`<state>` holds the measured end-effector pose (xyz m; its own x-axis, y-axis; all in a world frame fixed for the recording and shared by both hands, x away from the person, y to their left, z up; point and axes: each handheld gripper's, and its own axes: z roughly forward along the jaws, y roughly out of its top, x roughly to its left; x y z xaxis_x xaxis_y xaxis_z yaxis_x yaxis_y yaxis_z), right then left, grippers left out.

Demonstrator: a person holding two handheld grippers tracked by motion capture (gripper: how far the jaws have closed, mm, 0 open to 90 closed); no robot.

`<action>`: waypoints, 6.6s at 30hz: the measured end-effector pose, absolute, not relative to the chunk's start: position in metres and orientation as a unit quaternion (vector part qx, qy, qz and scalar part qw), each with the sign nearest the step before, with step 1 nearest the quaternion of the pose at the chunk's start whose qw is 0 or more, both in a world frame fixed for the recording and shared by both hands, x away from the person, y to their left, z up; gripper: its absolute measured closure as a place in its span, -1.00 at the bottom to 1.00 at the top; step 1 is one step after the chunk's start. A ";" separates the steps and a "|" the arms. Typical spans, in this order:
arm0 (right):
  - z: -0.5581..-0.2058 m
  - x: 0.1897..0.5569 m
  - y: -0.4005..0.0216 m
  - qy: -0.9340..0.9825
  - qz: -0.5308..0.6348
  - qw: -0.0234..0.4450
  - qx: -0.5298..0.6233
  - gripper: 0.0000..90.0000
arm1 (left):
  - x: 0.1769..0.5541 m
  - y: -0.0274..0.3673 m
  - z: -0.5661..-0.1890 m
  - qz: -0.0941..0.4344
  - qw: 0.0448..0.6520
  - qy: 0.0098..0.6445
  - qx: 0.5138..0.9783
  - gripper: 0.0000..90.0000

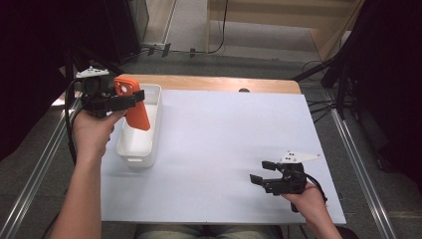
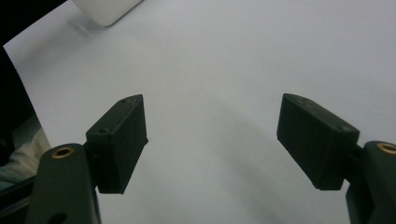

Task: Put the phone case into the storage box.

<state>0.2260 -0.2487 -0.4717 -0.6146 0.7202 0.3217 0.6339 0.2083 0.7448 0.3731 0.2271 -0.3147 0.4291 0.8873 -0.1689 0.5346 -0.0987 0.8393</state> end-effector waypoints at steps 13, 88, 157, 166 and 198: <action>-0.471 0.228 -0.248 0.775 0.457 0.044 0.434 -0.49 | 0.395 0.220 -0.311 0.222 0.437 0.513 0.705 -0.66; -0.471 0.228 -0.247 0.776 0.462 0.042 0.428 -0.49 | 0.528 0.203 -0.319 0.237 0.337 0.559 0.720 -0.66; -0.472 0.228 -0.245 0.775 0.465 0.036 0.426 -0.49 | 0.516 0.194 -0.407 0.224 0.315 0.579 0.718 -0.67; -0.472 0.228 -0.245 0.776 0.464 0.038 0.425 -0.49 | 0.515 0.196 -0.411 0.224 0.311 0.582 0.717 -0.67; -0.472 0.228 -0.245 0.777 0.464 0.037 0.423 -0.49 | 0.515 0.193 -0.409 0.231 0.325 0.572 0.717 -0.78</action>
